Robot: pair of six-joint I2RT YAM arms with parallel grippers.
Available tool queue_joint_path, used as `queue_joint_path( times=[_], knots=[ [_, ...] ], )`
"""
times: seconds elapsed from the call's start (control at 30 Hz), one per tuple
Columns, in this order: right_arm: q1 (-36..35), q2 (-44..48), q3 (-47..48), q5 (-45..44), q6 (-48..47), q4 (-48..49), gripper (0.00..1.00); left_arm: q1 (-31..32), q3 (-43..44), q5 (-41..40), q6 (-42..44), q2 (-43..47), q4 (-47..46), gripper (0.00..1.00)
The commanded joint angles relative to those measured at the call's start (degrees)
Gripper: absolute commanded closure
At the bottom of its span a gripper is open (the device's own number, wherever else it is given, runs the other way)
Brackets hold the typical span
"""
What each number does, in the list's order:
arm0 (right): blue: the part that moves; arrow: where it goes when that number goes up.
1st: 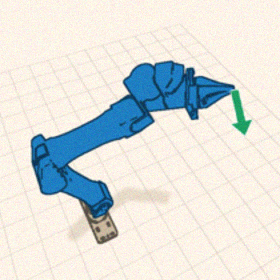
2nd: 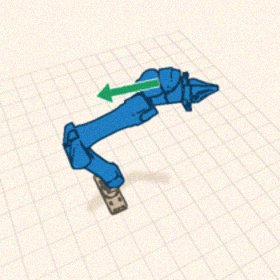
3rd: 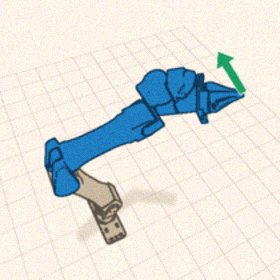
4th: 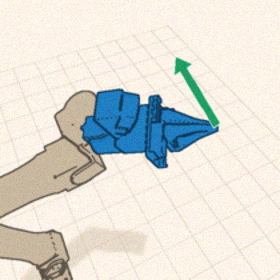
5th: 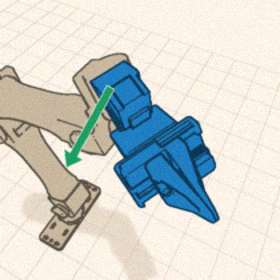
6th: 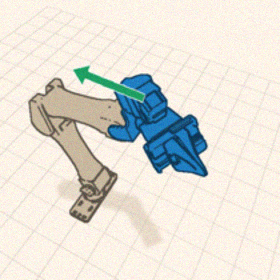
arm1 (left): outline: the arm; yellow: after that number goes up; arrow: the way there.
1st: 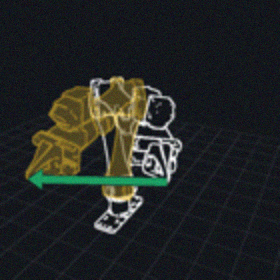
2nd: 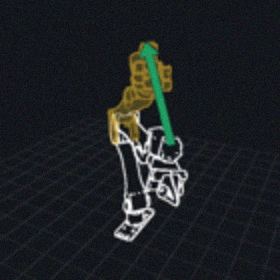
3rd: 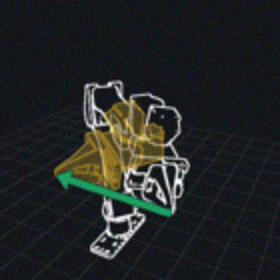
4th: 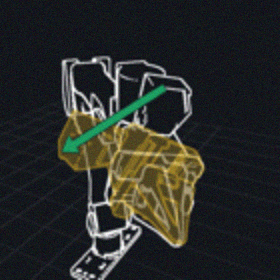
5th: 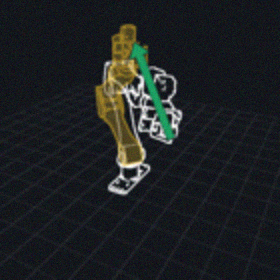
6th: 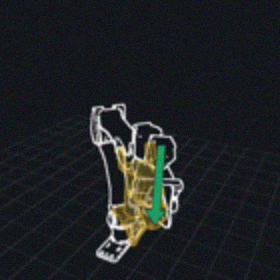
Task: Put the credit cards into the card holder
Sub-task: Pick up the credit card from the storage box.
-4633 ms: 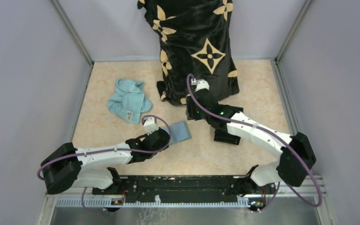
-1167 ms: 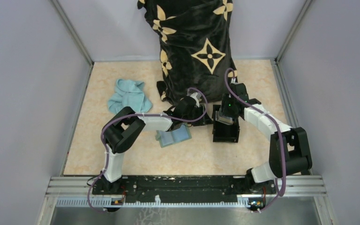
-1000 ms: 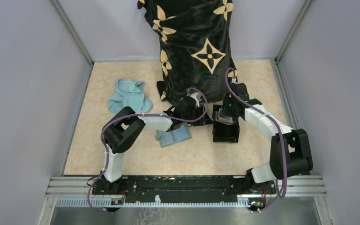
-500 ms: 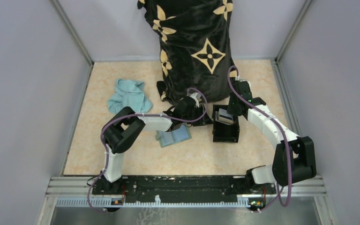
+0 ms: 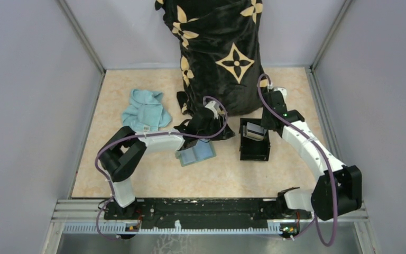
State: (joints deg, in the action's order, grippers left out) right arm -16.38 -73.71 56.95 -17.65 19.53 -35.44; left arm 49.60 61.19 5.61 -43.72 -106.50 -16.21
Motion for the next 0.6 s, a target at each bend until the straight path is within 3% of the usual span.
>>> queue_joint_path(
  times=[0.0,0.13,0.3,0.57],
  knots=[
    [-2.76,5.57,4.94,-5.04,-1.01,-1.92,1.0,-0.41,-2.36,-3.88,2.53,6.97,1.85,0.47],
    [-4.49,10.81,6.02,-1.74,-0.3,-3.1,1.0,-0.48,-6.39,-4.48,2.47,12.78,1.63,0.45],
    [-4.62,15.09,5.89,14.57,-0.6,-3.34,1.0,-0.81,-13.9,-1.81,6.05,22.03,-1.74,0.41],
    [-4.97,17.77,3.76,37.18,-0.98,-3.78,1.0,-4.9,-21.96,20.45,11.67,31.21,-11.77,0.38]
  ],
)
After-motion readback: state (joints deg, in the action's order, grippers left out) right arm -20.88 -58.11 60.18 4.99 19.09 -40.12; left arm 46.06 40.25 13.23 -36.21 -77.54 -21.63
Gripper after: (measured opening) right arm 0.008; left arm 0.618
